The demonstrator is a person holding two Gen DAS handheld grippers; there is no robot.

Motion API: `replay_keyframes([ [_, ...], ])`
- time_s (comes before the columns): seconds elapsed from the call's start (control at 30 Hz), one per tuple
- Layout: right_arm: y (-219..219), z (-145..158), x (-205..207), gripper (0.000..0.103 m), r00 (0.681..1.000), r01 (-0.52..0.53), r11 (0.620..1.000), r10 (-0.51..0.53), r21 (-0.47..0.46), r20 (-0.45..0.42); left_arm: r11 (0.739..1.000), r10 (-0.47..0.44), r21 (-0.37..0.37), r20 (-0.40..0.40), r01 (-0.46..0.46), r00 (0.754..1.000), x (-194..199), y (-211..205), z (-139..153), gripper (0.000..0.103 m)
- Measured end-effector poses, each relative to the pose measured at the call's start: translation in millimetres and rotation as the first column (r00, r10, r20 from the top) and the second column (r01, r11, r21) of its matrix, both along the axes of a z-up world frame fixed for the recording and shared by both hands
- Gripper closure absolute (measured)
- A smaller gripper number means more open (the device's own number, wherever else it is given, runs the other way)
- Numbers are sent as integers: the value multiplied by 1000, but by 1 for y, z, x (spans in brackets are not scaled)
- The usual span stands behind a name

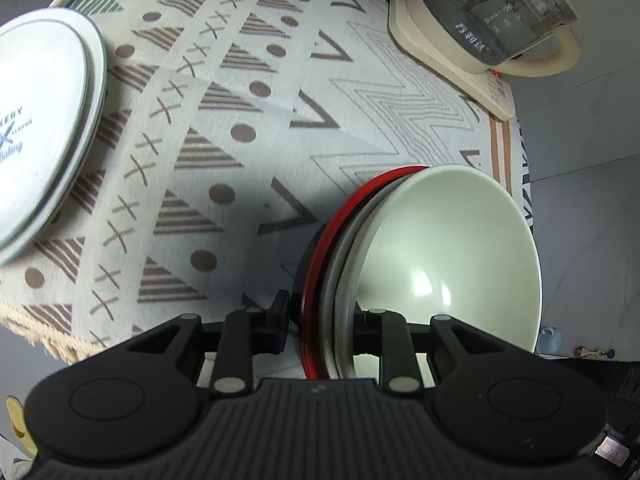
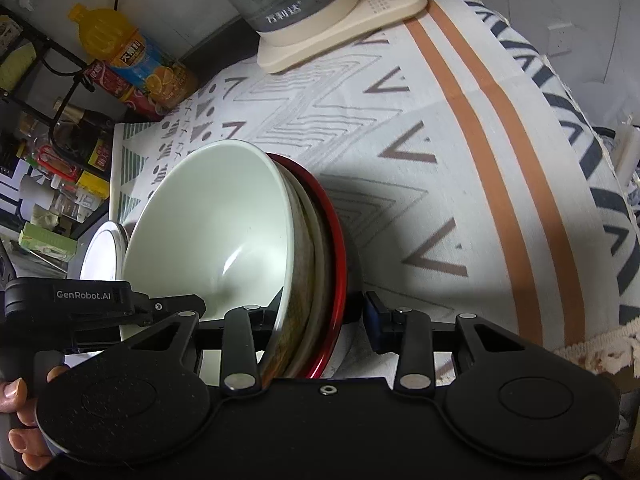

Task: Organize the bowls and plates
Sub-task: 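Carry the bowl stack with both tools over the plate stack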

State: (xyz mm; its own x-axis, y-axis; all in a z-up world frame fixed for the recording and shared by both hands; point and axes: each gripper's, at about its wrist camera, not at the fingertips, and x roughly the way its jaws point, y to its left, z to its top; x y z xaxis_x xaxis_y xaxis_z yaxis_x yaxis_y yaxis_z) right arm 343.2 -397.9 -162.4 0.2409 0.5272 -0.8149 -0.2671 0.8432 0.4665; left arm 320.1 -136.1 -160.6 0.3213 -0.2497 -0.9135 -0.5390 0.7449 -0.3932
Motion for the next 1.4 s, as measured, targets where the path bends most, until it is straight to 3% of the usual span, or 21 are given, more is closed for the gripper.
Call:
replay_keyframes([
  [0.47,62,48,-2,66,993,49,998,-54,42,105,999,-44,-8,92,45,995,2,74,44,78],
  [0.73,112,66,-15,66,990,23,998,-32,63,138,999,-25,23,140,22,990,-15,124,70,78],
  [1.4,223,59,-61,66,994,-24,998,17,66,110,999,29,23,119,-31,992,-80,231,63,77],
])
